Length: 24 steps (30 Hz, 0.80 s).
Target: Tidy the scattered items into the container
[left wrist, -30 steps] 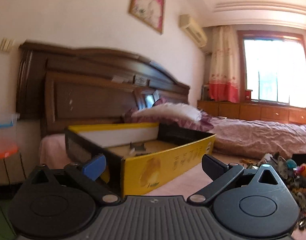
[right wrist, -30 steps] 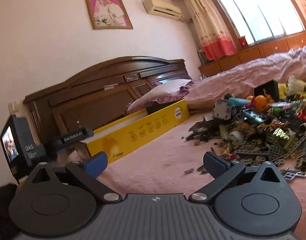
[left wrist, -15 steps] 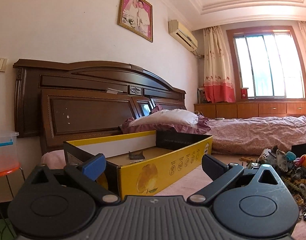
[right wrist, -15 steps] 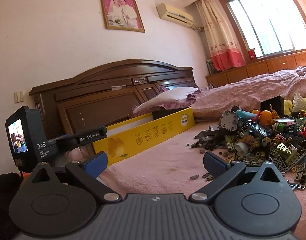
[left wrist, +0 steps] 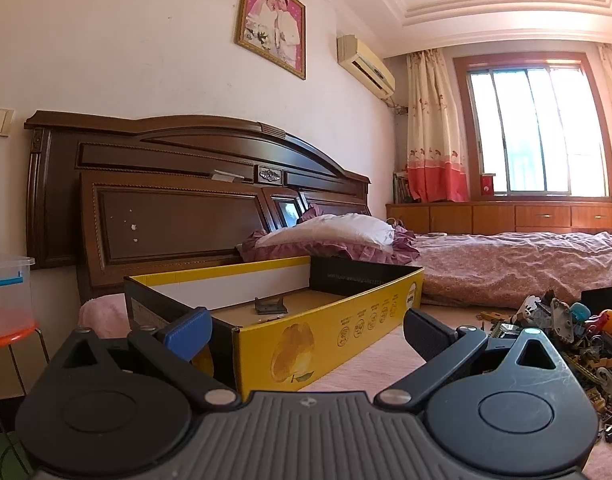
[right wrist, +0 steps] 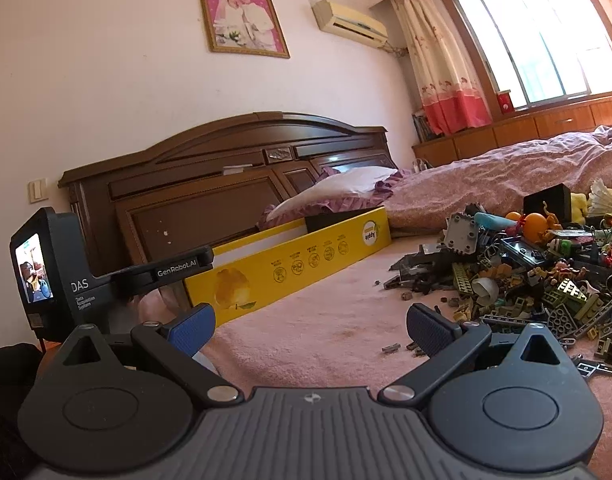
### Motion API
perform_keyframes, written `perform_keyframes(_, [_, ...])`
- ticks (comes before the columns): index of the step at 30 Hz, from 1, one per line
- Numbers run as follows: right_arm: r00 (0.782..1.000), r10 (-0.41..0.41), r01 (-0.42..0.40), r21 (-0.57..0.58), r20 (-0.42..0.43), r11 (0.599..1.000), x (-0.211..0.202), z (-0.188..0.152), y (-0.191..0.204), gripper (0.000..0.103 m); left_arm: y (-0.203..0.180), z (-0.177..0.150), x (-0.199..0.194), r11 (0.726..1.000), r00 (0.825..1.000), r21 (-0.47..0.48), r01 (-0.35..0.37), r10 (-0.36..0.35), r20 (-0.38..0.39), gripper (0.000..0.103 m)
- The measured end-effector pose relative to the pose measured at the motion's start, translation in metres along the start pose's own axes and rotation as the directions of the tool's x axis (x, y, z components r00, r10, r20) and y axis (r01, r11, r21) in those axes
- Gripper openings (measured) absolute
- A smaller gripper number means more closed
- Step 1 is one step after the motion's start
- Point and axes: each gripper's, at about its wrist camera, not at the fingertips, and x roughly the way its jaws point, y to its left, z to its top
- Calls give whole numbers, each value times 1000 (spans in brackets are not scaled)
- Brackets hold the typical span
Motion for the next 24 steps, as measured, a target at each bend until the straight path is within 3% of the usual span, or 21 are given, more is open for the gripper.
perform_keyframes(24, [1000, 5, -5, 0, -23, 1000, 0, 0, -1, 103, 1, -3, 5, 1000, 1000, -2, 6, -6, 2, 102])
